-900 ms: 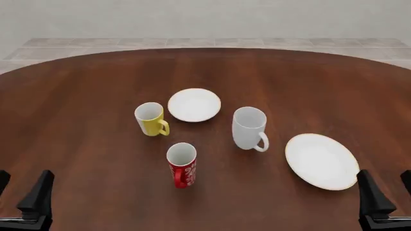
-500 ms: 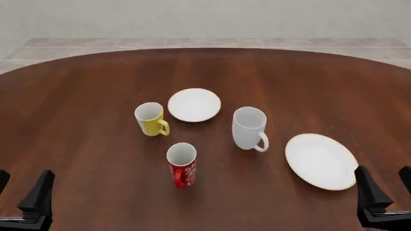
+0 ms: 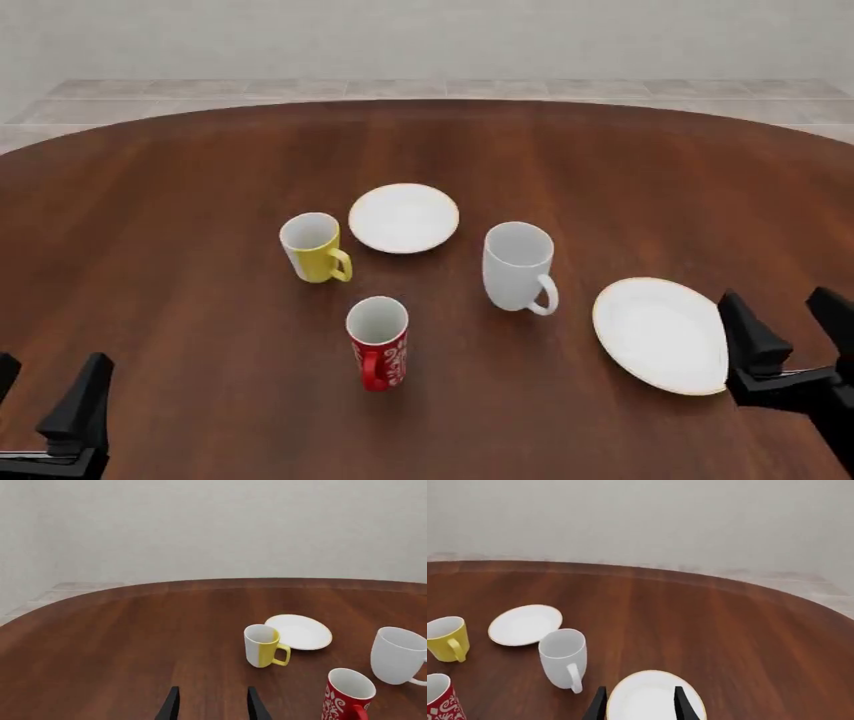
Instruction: Put the white mug on the left plate.
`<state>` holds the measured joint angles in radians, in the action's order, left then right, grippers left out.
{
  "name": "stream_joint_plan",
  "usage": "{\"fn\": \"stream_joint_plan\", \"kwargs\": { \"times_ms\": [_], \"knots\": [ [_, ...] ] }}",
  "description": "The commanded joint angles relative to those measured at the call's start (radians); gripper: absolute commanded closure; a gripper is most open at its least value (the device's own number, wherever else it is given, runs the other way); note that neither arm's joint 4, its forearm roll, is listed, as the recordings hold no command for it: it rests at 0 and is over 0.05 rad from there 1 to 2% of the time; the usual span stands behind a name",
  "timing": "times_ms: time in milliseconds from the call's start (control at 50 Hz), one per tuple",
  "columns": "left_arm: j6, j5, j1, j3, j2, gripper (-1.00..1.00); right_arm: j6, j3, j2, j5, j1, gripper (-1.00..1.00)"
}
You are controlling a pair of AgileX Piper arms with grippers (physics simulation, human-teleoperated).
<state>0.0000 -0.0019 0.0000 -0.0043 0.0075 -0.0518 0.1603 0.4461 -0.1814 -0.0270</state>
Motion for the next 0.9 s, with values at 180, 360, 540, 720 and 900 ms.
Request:
{"fn": "stream_joint_plan", "kwargs": {
  "times_ms": [180,360,540,720,900],
  "knots": [
    [0.0,0.0,0.0,0.0,0.0,-1.0,-0.066,0.182,0.352,-0.035,-0.086,-1.0],
    [0.0,0.0,0.0,0.0,0.0,-1.0,-0.071,0.224,0.456,-0.045,-0.125,-1.0],
    [0.0,0.0,0.0,0.0,0.0,-1.0,-0.086,0.262,0.539,-0.046,-0.141,-1.0],
    [0.0,0.0,0.0,0.0,0.0,-1.0,-0.098,0.296,0.618,-0.053,-0.155,-1.0],
    [0.0,0.0,0.0,0.0,0.0,-1.0,-0.102,0.311,0.706,-0.087,-0.171,-1.0]
  ]
}}
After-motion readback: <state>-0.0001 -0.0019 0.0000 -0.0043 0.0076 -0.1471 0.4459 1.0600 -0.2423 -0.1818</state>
